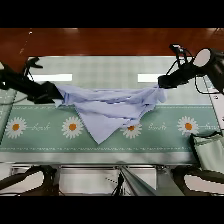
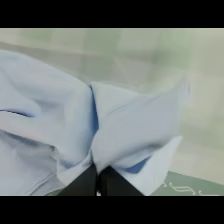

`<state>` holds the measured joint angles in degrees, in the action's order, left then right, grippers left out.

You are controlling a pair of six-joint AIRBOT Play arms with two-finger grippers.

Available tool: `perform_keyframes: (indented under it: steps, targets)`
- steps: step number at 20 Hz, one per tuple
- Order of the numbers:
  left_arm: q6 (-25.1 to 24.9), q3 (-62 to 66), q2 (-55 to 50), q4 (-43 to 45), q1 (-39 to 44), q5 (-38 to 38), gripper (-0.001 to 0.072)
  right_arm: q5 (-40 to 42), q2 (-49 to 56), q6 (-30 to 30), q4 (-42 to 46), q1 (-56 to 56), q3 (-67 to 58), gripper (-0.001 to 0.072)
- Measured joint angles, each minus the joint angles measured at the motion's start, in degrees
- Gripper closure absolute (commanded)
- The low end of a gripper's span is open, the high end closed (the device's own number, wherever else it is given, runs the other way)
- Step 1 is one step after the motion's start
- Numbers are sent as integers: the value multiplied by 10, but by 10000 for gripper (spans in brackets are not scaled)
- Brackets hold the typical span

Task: Fold the shirts.

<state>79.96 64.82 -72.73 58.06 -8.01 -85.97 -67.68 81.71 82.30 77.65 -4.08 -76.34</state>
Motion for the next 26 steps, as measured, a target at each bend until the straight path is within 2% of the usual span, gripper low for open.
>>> perform_keyframes:
  steps: [4, 8, 14, 20, 23, 25, 26]
  targets:
    - [1, -186, 88, -83, 31, 54, 100, -10, 1, -7, 16, 0, 0, 688]
    - [3, -288, 94, -131, 103, 114, 94, -12, 1, -11, 20, 0, 0, 688]
    - [-2, -323, 21, -198, 196, 197, 94, -14, 1, -17, 25, 0, 0, 688]
    - [-54, -325, -70, -332, 247, 250, 116, -14, 1, -19, 25, 0, 0, 688]
    - [-53, -313, -111, -365, 254, 260, 339, -14, 1, -20, 25, 0, 0, 688]
    - [-47, -308, -127, -369, 253, 267, 566, -15, 1, -21, 25, 0, 0, 688]
    - [-42, -306, -132, -369, 251, 269, 614, -16, 1, -21, 24, 0, 0, 688]
